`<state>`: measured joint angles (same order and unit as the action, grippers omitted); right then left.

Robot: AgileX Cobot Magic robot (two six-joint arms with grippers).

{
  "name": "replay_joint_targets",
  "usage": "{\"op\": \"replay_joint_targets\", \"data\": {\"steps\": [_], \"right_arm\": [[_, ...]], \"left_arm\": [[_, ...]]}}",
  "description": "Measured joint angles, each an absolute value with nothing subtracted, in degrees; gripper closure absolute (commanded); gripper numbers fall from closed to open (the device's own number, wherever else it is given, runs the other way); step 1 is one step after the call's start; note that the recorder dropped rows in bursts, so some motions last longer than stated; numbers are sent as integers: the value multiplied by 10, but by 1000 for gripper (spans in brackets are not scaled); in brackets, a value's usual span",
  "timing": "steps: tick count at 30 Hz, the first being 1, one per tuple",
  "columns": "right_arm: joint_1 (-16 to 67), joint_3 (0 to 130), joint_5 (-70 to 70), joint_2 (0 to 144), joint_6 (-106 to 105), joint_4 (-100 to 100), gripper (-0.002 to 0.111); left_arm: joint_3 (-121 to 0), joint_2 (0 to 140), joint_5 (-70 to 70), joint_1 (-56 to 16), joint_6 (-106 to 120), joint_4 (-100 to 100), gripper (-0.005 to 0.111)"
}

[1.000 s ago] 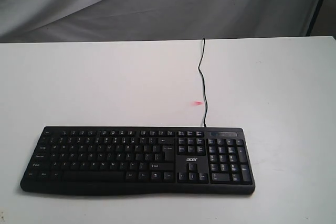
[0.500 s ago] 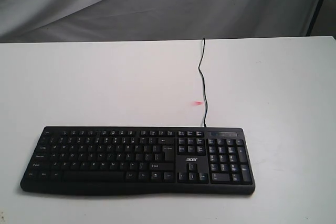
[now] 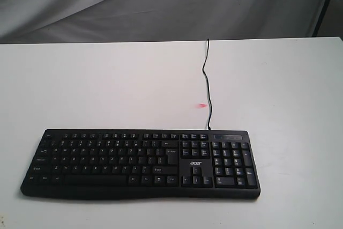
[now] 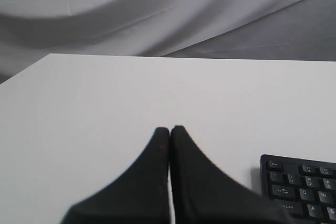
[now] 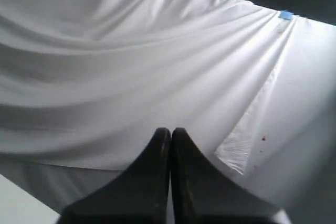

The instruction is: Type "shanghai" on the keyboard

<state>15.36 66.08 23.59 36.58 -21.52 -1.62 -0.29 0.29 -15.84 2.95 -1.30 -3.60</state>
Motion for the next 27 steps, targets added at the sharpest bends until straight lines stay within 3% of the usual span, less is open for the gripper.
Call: {"op": "replay_joint_targets", "data": {"steps": [12, 27], "right_arm": [[57, 406, 173, 180, -140, -6, 108], [51, 140, 127, 16, -18, -6, 108]], "left_arm": [[-3, 3, -158, 30, -13, -36, 106], [-3, 3, -158, 30, -13, -36, 106]]}}
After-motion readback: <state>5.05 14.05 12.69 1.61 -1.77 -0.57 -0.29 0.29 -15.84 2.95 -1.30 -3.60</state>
